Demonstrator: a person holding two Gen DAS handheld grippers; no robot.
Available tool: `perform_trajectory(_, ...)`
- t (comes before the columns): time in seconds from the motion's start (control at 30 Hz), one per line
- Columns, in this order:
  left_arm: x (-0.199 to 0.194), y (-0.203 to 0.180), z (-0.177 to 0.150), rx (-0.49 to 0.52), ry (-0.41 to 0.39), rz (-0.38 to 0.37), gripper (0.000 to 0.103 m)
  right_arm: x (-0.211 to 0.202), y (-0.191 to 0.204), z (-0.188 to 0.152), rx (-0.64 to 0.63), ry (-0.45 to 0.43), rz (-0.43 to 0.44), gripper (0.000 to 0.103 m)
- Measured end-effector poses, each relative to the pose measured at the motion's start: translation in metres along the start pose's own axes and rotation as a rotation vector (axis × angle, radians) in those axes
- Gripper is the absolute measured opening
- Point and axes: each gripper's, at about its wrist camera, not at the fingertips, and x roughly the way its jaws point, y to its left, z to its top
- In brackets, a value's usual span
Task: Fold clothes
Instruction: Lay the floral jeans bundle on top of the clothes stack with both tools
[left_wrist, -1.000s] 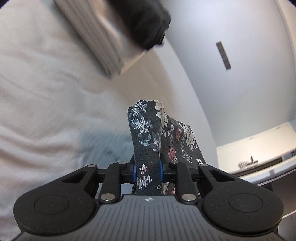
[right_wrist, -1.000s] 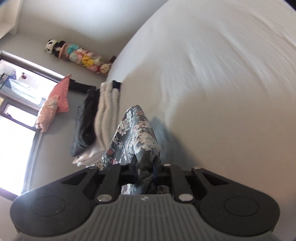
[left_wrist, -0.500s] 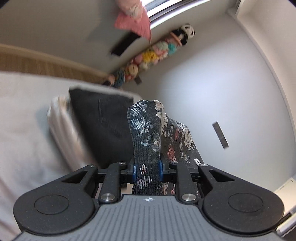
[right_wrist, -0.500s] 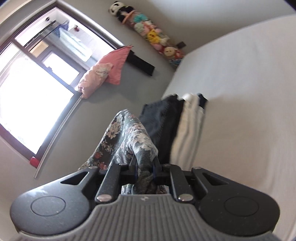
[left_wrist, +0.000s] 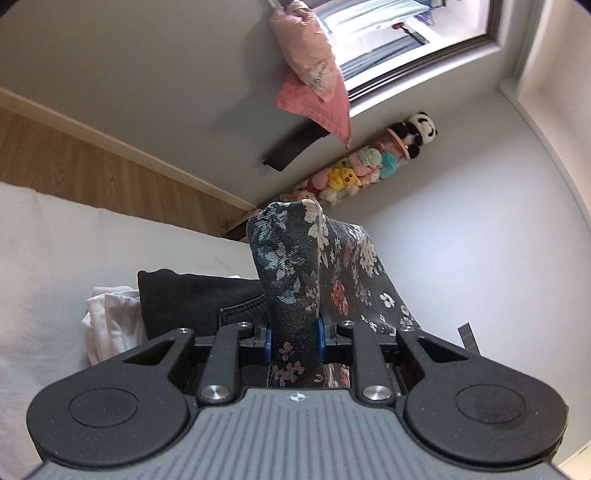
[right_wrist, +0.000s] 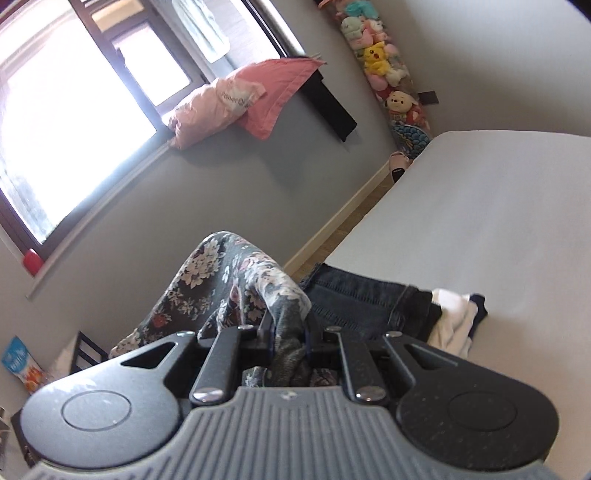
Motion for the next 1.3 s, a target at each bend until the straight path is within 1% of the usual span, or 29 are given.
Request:
perform_trajectory(0.17, 0.025, 0.011, -0.006, -0.036, 0.003, 0.032, 0.024, 0.039, -0.01, 0.015, -0.074, 0.037, -0.04, 0.016)
perform_trajectory(0.27, 0.035, 0.015, -0.008, -0.019, 0.0, 0.064, 0.023, 0.059, -0.013, 0.017, -0.102, 0.068, -0.072, 0.017)
perform_trajectory(0.33, 0.04, 0.021, -0.009, -0.028, 0.008, 0.081, 0.023, 0.07, -0.017, 0.015, -0.107, 0.08, -0.084, 0.019)
perform_trajectory(0.4, 0.043, 0.027, -0.01, -0.032, 0.017, 0.094, 0.023, 0.074, -0.022, 0.014, -0.088, 0.068, -0.094, 0.026)
perform_trajectory(0.5, 0.042, 0.031, -0.013, -0.02, 0.018, 0.101, 0.023, 0.072, -0.031, 0.015, -0.066, 0.011, -0.135, 0.044)
perform_trajectory(0.53, 0.042, 0.033, -0.014, -0.016, 0.019, 0.103, 0.024, 0.07, -0.034, 0.015, -0.055, -0.01, -0.146, 0.052)
perform_trajectory(0.6, 0.042, 0.036, -0.016, -0.007, 0.02, 0.108, 0.024, 0.062, -0.042, 0.015, -0.031, -0.045, -0.143, 0.053)
perform_trajectory(0.63, 0.041, 0.034, -0.016, 0.002, 0.018, 0.107, 0.024, 0.056, -0.046, 0.012, -0.015, -0.063, -0.149, 0.058)
perform_trajectory(0.67, 0.041, 0.032, -0.016, 0.01, 0.015, 0.106, 0.024, 0.05, -0.05, 0.008, 0.001, -0.081, -0.154, 0.067)
perform_trajectory(0.73, 0.04, 0.032, -0.017, 0.009, 0.017, 0.104, 0.025, 0.038, -0.059, 0.001, 0.037, -0.114, -0.16, 0.076)
perform_trajectory(0.8, 0.039, 0.034, -0.016, 0.013, 0.025, 0.097, 0.027, 0.028, -0.073, -0.013, 0.115, -0.124, -0.137, 0.077)
perform_trajectory(0.83, 0.039, 0.035, -0.015, 0.015, 0.029, 0.094, 0.03, 0.024, -0.08, -0.019, 0.155, -0.129, -0.128, 0.077)
perform_trajectory(0.9, 0.037, 0.036, -0.013, 0.028, 0.035, 0.085, 0.033, 0.024, -0.089, -0.033, 0.22, -0.129, -0.106, 0.077)
perform_trajectory(0.93, 0.034, 0.037, -0.012, 0.04, 0.033, 0.081, 0.039, 0.025, -0.093, -0.039, 0.253, -0.125, -0.092, 0.075)
perform_trajectory(0.97, 0.031, 0.038, -0.009, 0.045, 0.027, 0.081, 0.043, 0.027, -0.096, -0.045, 0.282, -0.123, -0.078, 0.071)
perform_trajectory(1.0, 0.03, 0.039, -0.007, 0.046, 0.028, 0.083, 0.054, 0.03, -0.096, -0.05, 0.299, -0.129, -0.064, 0.069)
perform_trajectory(1.03, 0.029, 0.039, -0.004, 0.046, 0.028, 0.084, 0.058, 0.032, -0.095, -0.054, 0.311, -0.139, -0.055, 0.063)
perform_trajectory(1.07, 0.028, 0.04, -0.001, 0.047, 0.029, 0.086, 0.058, 0.035, -0.094, -0.057, 0.322, -0.147, -0.046, 0.059)
perform_trajectory(1.1, 0.027, 0.041, 0.002, 0.047, 0.029, 0.088, 0.058, 0.037, -0.092, -0.059, 0.328, -0.151, -0.04, 0.059)
perform_trajectory(1.13, 0.025, 0.042, 0.005, 0.048, 0.03, 0.089, 0.058, 0.04, -0.089, -0.059, 0.331, -0.155, -0.048, 0.057)
perform_trajectory(1.2, 0.027, 0.044, 0.01, 0.047, 0.036, 0.098, 0.058, 0.043, -0.087, -0.06, 0.328, -0.167, -0.076, 0.044)
perform_trajectory(1.23, 0.03, 0.044, 0.011, 0.046, 0.04, 0.103, 0.058, 0.044, -0.087, -0.059, 0.327, -0.17, -0.09, 0.034)
perform_trajectory(1.27, 0.031, 0.045, 0.013, 0.049, 0.038, 0.103, 0.058, 0.045, -0.087, -0.059, 0.325, -0.169, -0.099, 0.021)
perform_trajectory(1.3, 0.033, 0.046, 0.014, 0.053, 0.036, 0.103, 0.047, 0.046, -0.086, -0.059, 0.319, -0.163, -0.109, 0.017)
